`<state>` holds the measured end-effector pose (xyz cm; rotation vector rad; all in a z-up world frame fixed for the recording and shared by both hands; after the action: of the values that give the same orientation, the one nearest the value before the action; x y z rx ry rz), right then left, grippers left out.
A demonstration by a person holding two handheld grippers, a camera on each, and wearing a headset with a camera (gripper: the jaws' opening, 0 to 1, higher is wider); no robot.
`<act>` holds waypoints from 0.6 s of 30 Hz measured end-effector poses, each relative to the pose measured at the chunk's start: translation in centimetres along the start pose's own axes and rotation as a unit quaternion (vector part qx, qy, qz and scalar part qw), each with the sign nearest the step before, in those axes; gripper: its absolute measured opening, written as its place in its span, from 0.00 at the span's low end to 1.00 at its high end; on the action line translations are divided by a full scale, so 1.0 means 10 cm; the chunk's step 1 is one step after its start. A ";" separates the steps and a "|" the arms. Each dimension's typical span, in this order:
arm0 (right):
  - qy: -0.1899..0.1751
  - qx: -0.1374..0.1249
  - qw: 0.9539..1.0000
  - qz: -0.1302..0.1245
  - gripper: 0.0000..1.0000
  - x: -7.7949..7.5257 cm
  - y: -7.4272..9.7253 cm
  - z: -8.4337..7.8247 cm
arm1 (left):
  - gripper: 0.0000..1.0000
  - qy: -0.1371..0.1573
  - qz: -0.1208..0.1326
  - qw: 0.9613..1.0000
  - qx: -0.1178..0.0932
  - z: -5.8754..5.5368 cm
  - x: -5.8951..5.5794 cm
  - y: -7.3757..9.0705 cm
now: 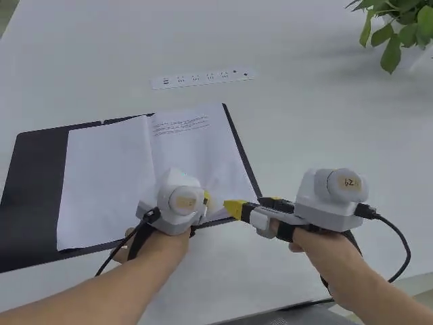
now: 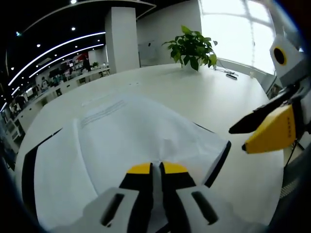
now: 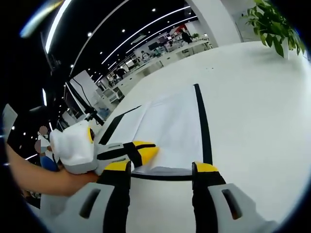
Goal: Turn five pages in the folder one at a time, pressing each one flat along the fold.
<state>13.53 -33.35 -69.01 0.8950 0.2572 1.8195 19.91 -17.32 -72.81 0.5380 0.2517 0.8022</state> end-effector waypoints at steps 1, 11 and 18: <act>-0.003 0.000 1.000 0.002 0.49 0.00 -0.01 0.00 | 0.04 0.000 0.000 1.000 0.000 0.00 0.00 0.00; -0.018 0.011 1.000 0.001 0.49 -0.05 -0.09 -0.04 | 0.05 0.003 0.000 1.000 -0.002 -0.01 0.00 0.00; -0.039 0.012 0.999 -0.001 0.48 -0.09 -0.12 -0.10 | 0.05 0.003 0.000 1.000 -0.002 -0.01 -0.01 0.00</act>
<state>13.93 -33.41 -70.80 0.9799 0.2310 1.7792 19.83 -17.32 -72.89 0.5307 0.2558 0.8049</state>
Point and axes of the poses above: the centre of the closed fingertips' face, and the gripper's own axes: y roughly backward along the fingers, x roughly to its left, z roughly out of its top, the point moved 10 cm from there along y, roughly backward along the fingers, and after that the axes turned 4 degrees about -z, right-handed, at the moved point
